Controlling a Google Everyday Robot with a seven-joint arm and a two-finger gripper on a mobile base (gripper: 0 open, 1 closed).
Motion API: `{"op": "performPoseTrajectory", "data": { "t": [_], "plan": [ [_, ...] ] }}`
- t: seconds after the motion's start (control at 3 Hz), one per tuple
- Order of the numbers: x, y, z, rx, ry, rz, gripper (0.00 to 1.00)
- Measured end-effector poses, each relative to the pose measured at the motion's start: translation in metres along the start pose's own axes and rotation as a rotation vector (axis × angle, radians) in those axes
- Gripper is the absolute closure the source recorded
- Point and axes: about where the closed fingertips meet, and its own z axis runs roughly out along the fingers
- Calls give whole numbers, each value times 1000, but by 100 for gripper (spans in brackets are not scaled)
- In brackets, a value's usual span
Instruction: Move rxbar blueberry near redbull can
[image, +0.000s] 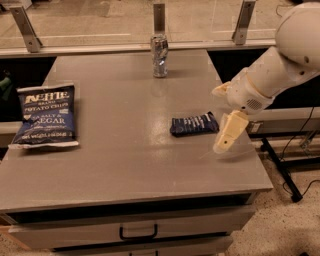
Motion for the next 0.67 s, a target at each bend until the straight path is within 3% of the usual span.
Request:
{"op": "performPoseTrajectory", "data": {
  "t": [0.67],
  "plan": [
    [-17,1,32,-48,-81,22,42]
  ]
}}
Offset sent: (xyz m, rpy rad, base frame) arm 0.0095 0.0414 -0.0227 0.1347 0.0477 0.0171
